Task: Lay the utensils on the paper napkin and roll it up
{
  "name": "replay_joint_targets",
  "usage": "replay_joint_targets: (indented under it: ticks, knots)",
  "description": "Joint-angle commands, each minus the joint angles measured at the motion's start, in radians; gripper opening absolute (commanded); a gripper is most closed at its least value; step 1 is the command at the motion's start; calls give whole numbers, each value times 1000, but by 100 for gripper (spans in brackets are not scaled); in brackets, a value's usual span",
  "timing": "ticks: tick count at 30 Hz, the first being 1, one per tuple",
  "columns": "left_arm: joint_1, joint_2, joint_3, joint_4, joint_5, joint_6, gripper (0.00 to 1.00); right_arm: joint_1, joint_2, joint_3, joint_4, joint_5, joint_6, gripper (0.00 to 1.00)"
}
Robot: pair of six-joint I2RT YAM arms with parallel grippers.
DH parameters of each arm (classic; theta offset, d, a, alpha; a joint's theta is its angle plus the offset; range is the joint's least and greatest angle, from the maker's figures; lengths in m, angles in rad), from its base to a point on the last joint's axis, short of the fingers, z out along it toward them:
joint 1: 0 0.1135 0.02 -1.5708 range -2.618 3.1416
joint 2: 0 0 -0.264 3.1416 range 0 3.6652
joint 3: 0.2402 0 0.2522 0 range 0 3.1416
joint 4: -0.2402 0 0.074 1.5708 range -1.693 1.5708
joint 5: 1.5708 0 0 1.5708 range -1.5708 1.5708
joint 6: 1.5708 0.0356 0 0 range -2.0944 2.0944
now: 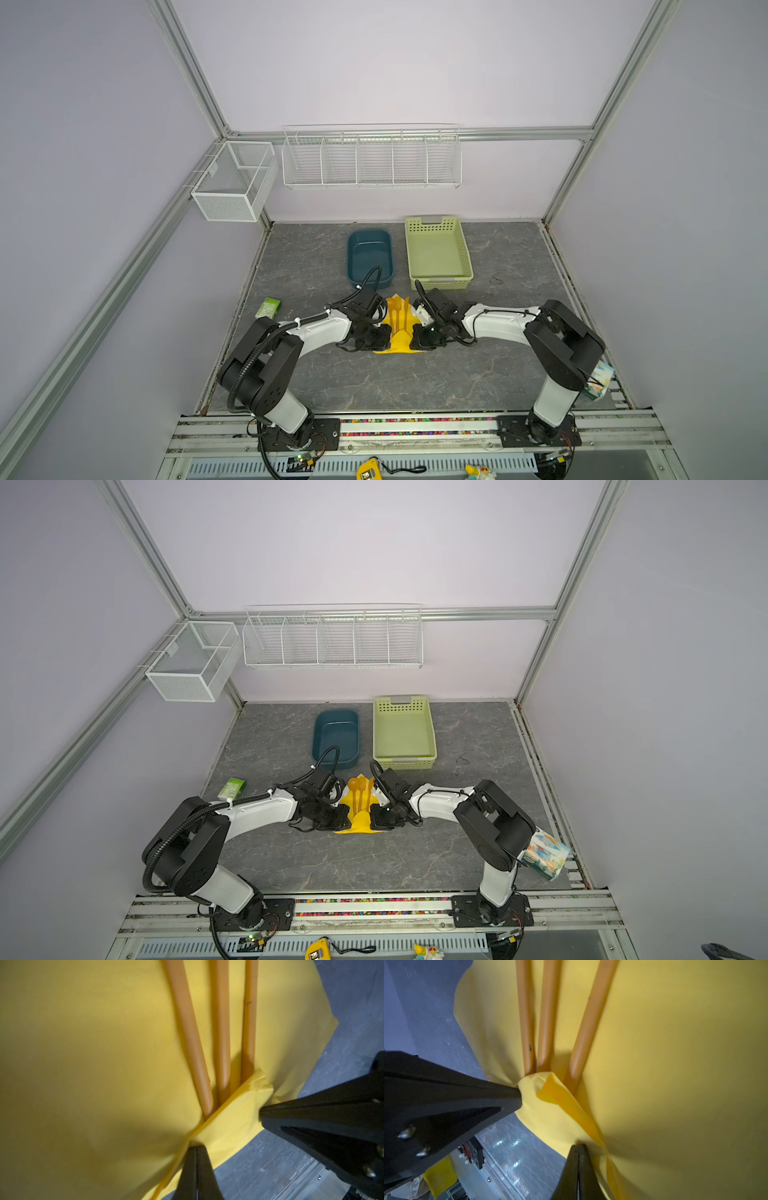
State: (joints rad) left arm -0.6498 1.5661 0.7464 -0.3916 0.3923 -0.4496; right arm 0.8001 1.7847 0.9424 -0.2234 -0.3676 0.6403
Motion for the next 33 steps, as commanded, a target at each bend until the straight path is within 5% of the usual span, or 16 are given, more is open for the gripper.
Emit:
replay_joint_targets:
  ticks: [1,14,33]
  knots:
    - [-20,-29,-60,-9,-3,-39,0,4,-4,-22,-104,-4,-40,7]
    - [-41,-126,4,-66,-13,-69,0,28,-19,-18,-116,-16,-27,8]
    - [-55,-28,-65,-32,-61,-51,0,33,-33,-5,-72,-35,-9,8]
